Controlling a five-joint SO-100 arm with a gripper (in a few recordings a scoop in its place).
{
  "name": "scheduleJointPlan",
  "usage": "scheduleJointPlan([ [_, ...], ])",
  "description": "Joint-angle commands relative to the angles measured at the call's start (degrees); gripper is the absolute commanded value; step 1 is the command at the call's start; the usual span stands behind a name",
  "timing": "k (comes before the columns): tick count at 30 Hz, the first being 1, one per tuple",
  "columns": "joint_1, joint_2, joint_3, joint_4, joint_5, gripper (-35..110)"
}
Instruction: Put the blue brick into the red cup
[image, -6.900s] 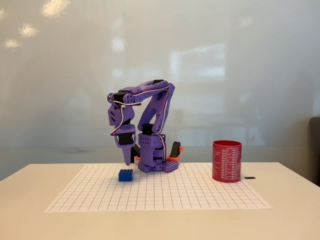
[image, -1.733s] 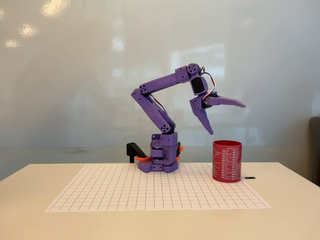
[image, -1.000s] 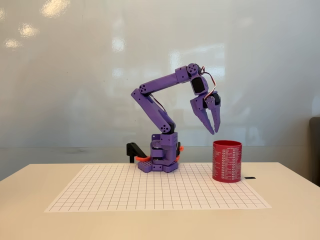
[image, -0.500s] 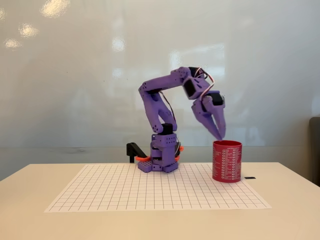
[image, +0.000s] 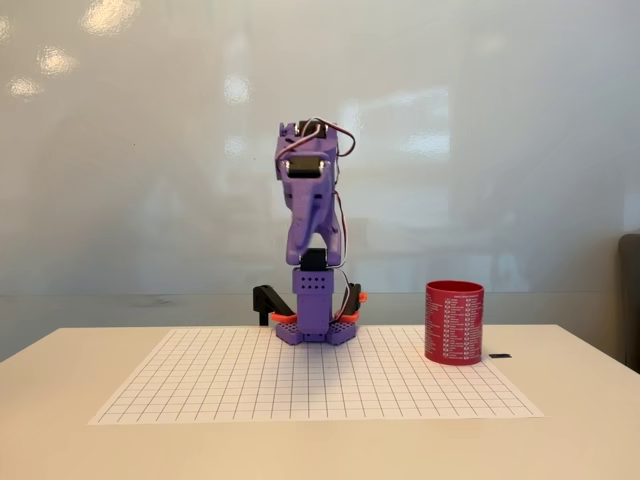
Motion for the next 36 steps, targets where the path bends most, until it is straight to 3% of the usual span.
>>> scheduleJointPlan([
  [1, 4.6, 8.5, -3.6, 2.4, -0.5, -1],
  [10, -4.0, 30.3, -3.7, 15.8, 1.2, -1],
  [20, -3.8, 46.1, -3.5, 25.9, 1.4, -1],
  [25, -6.0, 46.1, 4.3, 22.1, 1.3, -1],
  [36, -9.1, 46.1, 38.8, 7.6, 3.9, -1],
])
